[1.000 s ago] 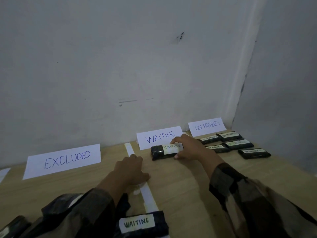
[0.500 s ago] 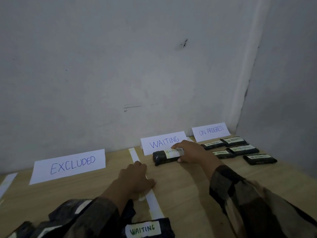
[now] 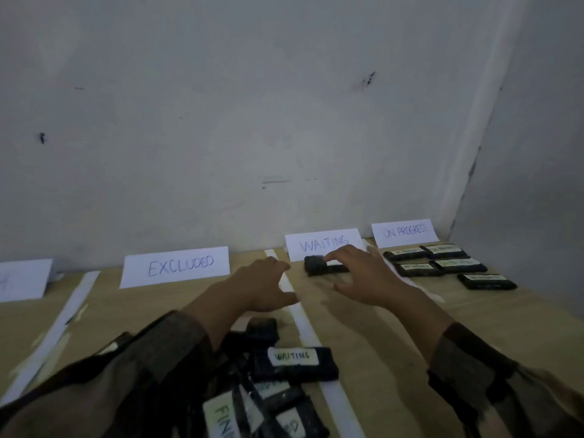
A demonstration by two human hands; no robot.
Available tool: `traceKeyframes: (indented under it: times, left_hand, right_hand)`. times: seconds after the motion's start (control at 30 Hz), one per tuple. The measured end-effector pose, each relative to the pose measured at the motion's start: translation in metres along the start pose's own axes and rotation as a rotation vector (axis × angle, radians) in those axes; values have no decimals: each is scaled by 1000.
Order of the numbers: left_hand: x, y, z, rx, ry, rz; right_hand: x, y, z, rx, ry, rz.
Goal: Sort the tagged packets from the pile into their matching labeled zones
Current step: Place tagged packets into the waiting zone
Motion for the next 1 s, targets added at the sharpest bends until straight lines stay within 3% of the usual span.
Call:
traceKeyframes:
  times: [0.23, 0.53, 0.73, 1.0]
  left_hand:
    - [1, -3, 98, 11, -131, 15]
    - [11, -39, 186, -19, -273, -30]
    - [8, -54, 202, -93, -273, -54]
    - [6, -60, 213, 70, -261, 8]
  right_hand:
    - [-85, -7, 85, -56, 209, -65]
    - [-154, -33, 154, -135, 341, -155]
    - [-176, -44, 178, -165, 358, -136]
    - [-169, -50, 217, -397, 285, -51]
Point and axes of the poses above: each hand's wrist, its own z-axis away from the middle knuckle, its own y-axis out of the back of the hand, x = y × z, the point moved 9 cm from there along -z, towards the middle knuckle, and after that the axes turned 8 degrees about -x, right-handed, at the moved point
